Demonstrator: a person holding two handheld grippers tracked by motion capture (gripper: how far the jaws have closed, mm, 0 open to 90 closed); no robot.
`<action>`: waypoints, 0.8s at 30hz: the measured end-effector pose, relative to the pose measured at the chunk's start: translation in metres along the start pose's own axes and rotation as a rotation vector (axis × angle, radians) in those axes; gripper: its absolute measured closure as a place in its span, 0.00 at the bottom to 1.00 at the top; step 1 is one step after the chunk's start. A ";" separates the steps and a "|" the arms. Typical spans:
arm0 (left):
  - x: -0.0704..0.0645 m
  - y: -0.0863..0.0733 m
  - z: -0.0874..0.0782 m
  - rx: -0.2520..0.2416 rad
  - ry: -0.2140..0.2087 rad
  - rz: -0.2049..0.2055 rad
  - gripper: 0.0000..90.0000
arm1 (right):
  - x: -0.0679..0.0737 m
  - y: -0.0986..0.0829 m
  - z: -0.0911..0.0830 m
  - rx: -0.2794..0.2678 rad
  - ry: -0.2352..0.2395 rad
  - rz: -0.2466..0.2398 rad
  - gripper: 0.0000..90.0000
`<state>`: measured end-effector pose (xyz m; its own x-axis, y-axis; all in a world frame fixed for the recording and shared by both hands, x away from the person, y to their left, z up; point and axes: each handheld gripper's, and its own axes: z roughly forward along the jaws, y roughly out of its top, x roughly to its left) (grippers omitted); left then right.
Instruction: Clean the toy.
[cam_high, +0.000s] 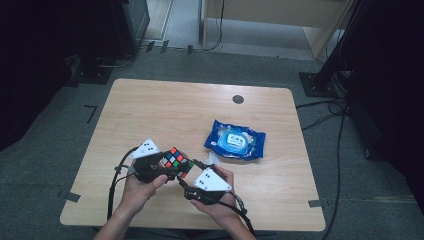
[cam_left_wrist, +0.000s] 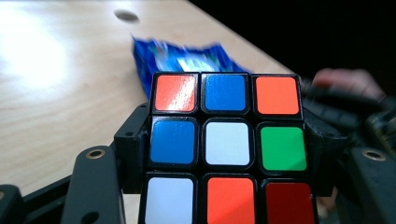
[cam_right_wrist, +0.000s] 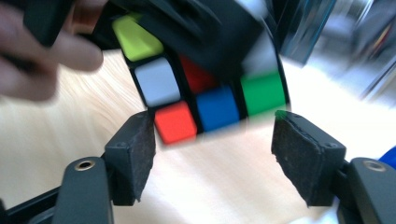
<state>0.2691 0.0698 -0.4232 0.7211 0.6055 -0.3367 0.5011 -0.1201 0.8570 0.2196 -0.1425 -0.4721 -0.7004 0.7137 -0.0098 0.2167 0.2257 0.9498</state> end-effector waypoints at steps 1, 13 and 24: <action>0.002 0.000 -0.002 -0.022 -0.007 -0.020 0.38 | -0.003 -0.001 0.000 0.004 0.023 0.104 0.34; -0.002 -0.003 0.004 0.001 -0.040 0.028 0.38 | -0.001 0.008 -0.002 -0.027 0.061 0.102 0.39; -0.004 0.001 0.004 0.125 -0.059 0.063 0.37 | 0.002 0.005 -0.009 -0.009 -0.020 -0.278 0.40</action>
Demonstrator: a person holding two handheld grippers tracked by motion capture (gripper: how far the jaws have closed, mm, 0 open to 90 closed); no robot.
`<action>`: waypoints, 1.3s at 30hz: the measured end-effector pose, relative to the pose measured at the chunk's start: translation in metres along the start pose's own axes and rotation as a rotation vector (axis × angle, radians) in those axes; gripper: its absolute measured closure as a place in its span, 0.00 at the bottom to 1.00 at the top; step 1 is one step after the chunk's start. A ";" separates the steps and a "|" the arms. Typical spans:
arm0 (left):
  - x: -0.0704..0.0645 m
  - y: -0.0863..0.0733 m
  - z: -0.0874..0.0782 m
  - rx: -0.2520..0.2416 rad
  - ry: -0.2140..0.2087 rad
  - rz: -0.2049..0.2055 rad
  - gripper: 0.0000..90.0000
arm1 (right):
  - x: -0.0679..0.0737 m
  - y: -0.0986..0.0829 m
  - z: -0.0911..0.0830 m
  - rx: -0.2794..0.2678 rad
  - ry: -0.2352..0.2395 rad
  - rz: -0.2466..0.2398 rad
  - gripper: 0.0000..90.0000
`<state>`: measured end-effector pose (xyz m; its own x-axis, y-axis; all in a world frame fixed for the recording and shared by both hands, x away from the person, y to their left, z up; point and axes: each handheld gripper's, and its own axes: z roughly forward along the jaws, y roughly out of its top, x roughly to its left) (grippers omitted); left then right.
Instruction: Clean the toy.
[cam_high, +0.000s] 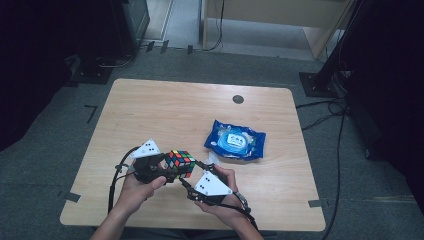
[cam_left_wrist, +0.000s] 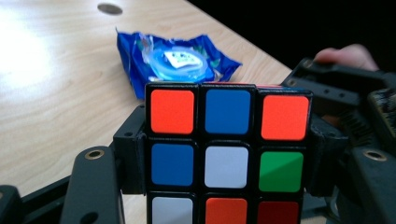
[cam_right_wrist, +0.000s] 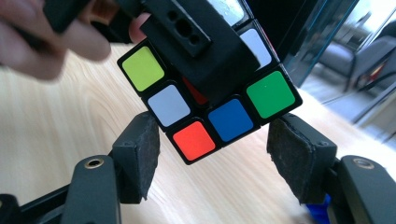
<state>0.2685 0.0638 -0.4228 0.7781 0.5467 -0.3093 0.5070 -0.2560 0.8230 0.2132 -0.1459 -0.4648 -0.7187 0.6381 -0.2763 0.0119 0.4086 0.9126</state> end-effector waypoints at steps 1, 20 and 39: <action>0.000 0.000 0.001 0.015 -0.005 -0.001 0.37 | 0.000 -0.001 0.000 0.005 -0.005 -0.033 0.40; 0.013 -0.007 -0.013 -0.095 0.096 0.050 0.38 | -0.074 -0.049 -0.004 0.212 0.054 0.545 0.49; 0.019 -0.015 -0.005 -0.081 0.117 0.065 0.38 | -0.073 -0.077 0.008 0.415 0.015 0.437 0.89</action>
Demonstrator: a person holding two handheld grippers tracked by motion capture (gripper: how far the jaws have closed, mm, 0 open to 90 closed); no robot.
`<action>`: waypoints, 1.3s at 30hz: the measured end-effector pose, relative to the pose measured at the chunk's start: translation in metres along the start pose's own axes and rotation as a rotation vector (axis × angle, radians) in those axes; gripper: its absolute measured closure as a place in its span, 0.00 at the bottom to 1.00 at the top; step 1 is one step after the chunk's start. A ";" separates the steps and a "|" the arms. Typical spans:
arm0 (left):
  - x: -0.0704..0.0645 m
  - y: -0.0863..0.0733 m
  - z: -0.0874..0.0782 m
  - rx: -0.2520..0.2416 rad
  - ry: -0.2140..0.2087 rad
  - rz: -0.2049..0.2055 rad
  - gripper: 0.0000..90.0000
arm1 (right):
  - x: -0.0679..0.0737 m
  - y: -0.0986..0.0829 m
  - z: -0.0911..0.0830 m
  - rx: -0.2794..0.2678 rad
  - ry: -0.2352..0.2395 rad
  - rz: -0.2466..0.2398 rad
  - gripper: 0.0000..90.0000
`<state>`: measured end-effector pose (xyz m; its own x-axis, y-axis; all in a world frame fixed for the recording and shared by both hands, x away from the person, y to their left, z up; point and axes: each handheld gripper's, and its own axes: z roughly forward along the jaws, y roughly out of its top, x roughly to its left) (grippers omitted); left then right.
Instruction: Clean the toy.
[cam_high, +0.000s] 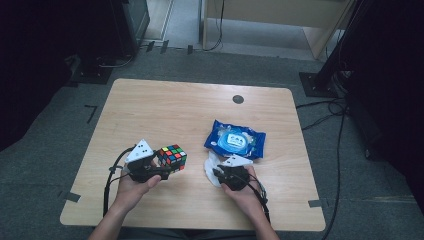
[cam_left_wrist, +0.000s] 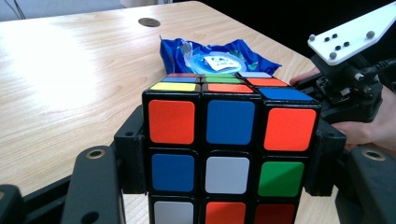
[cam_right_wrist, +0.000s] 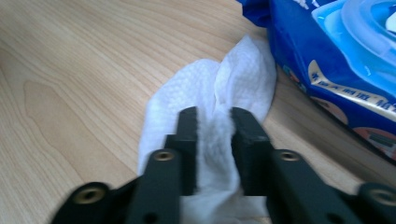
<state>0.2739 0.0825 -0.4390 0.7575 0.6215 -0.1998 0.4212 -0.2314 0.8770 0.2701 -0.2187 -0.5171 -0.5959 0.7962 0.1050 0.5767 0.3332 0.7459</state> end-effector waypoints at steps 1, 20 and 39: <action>0.000 0.000 0.000 0.001 -0.001 0.001 0.38 | 0.000 0.000 0.000 -0.002 0.005 -0.006 0.92; -0.028 -0.013 0.022 0.039 -0.020 0.150 0.38 | 0.058 0.055 -0.085 -0.444 0.206 -0.063 0.98; -0.050 -0.015 0.022 -0.015 -0.054 0.246 0.38 | 0.064 0.048 -0.056 -0.420 0.184 -0.019 0.98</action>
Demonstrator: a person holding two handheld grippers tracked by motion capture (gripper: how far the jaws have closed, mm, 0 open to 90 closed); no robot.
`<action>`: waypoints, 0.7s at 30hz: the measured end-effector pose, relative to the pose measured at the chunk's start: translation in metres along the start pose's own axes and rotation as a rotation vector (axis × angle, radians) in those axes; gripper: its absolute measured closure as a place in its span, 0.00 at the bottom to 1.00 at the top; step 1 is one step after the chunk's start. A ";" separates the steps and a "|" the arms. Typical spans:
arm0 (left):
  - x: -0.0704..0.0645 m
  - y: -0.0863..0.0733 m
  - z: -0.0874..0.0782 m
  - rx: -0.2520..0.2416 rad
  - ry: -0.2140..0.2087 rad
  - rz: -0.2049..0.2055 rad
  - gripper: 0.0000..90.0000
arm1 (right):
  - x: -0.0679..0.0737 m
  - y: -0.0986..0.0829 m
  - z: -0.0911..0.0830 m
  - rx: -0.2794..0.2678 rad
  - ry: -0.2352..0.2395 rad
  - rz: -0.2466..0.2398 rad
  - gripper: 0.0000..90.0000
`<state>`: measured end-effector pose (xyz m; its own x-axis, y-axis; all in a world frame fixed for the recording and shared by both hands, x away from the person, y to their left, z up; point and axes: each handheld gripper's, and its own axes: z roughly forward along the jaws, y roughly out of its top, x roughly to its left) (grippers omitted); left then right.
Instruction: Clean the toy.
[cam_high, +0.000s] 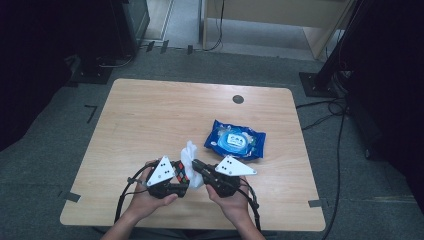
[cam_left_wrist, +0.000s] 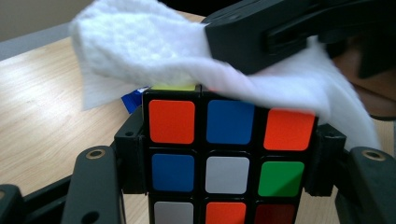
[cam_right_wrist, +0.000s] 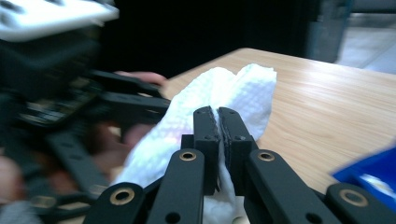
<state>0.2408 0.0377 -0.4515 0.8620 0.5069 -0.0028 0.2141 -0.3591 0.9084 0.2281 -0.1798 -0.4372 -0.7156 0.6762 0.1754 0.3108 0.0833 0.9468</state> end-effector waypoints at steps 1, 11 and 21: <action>0.000 0.000 0.000 0.001 0.003 0.003 0.38 | -0.004 -0.001 0.000 0.008 -0.020 -0.001 0.98; 0.003 -0.001 0.000 0.042 0.057 0.029 0.38 | -0.028 -0.001 -0.013 0.017 -0.088 0.065 0.98; -0.007 0.001 0.004 0.047 0.059 0.076 0.38 | 0.019 0.009 -0.003 -0.018 0.117 0.013 0.98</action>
<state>0.2368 0.0305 -0.4522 0.8485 0.5213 0.0911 0.1716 -0.4338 0.8845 0.2157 -0.1682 -0.4246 -0.7803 0.5866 0.2169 0.3098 0.0612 0.9488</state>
